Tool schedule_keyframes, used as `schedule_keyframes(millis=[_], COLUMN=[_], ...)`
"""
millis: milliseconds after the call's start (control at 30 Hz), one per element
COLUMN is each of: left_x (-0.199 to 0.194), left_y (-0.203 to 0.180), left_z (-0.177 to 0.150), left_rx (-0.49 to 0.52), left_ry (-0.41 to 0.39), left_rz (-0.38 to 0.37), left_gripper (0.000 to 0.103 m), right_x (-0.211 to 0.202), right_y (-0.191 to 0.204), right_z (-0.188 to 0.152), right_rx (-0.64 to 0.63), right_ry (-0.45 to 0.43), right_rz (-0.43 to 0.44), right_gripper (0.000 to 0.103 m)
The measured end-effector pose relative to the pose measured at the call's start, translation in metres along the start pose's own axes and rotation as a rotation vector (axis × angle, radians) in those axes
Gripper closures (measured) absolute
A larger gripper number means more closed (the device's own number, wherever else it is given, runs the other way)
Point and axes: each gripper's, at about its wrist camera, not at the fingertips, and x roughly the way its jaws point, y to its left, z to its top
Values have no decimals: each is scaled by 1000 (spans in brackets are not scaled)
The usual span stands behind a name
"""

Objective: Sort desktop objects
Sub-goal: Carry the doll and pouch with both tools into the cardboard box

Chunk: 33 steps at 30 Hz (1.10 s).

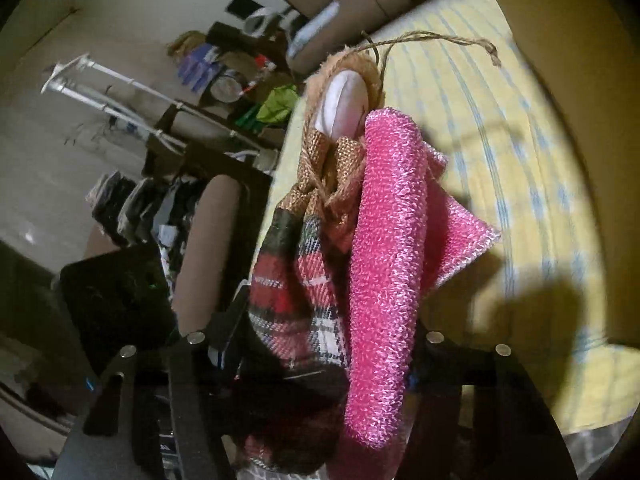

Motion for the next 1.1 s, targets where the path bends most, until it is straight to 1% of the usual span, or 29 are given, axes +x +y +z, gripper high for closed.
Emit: schedule_keyframes(millis=[133,167,233,367,467,533,600,700,900,933,967,1000,1033,1067,1100], left_x=[-17,-12,-10,10,38,66,90,116,159,160,163,164,164,162,159], left_y=[-33,-49,-71,-116,-142,-156,-161,-163,-149,-145,-143,-143,-145,-150,-156], left_z=[27,33,49,82,102,113,120,124,126,123,122,123,120,117,115], left_rx=[58,69,85,120,116,101,82,45,6,-2,-7,-5,7,24,40], left_ry=[-44,-53,-67,-87,-90,-75,-56,-37,-5,-3,-1,4,5,1,-3], left_rz=[0,-1,-8,-21,-17,-12,-4,5,84,94,108,124,128,132,154], left_gripper=[81,81,81,81,80,80,80,80,76,73,60,36,29,9,5], right_x=[-28,-39,-59,-107,-138,-151,-159,-163,-158,-155,-152,-149,-147,-144,-142], right_y=[31,37,43,42,29,13,-3,-27,-69,-74,-77,-80,-81,-84,-87], right_z=[17,23,32,53,68,79,88,97,113,115,117,117,119,120,121], right_rx=[-77,-93,-112,-123,-96,-69,-50,-21,13,15,15,15,15,18,23], right_ry=[-35,-49,-72,-119,-143,-139,-129,-107,-54,-48,-41,-37,-36,-36,-38], right_rz=[-13,-19,-29,-66,-86,-113,-145,-168,-199,-200,-199,-198,-201,-206,-212], right_gripper=[42,42,42,42,42,42,42,42,42,42,42,42,42,42,42])
